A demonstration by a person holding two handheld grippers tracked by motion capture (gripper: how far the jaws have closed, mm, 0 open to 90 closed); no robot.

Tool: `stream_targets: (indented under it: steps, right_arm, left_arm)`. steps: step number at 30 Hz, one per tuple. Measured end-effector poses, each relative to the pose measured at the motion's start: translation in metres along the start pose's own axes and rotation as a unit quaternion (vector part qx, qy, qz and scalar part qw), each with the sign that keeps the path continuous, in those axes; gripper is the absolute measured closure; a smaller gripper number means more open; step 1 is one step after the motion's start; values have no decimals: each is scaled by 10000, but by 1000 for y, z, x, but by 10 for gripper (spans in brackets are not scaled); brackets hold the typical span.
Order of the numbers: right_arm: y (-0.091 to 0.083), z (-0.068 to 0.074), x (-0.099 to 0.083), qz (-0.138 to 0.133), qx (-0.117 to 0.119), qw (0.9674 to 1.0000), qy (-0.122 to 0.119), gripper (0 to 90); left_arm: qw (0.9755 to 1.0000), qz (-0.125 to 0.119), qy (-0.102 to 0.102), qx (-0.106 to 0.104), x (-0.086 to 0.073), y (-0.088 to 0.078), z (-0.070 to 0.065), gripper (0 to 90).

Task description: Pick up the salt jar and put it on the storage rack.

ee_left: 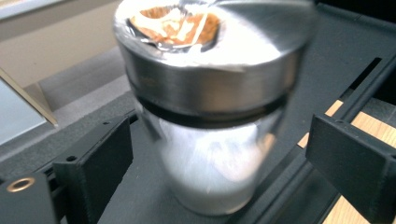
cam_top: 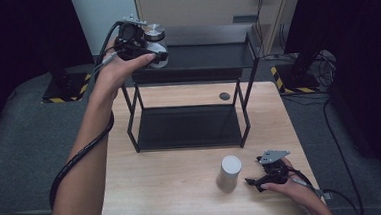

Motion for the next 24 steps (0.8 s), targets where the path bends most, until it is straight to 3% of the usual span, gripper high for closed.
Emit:
stream_targets:
  steps: [8,14,24]
  right_arm:
    - [0,0,0,-1,-1,10000,0,17]
    - [0,0,0,0,-2,10000,1,17]
    - [0,0,0,5,1,10000,3,17]
  left_arm:
    - [9998,-83,155,55,-15,-24,-16,55]
    - [9996,-125,238,-13,-37,-34,-29,55]
    - [9993,-10,351,-152,-84,-29,-48,56]
Point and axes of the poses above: each handheld gripper's, and its own axes: y roughly forward along the jaws, x roughly out of its top, z roughly to its left, the point moved 4 cm from there along y, roughly forward along the jaws, and after that the axes turned 5 degrees about -y, right-handed, at the moved point
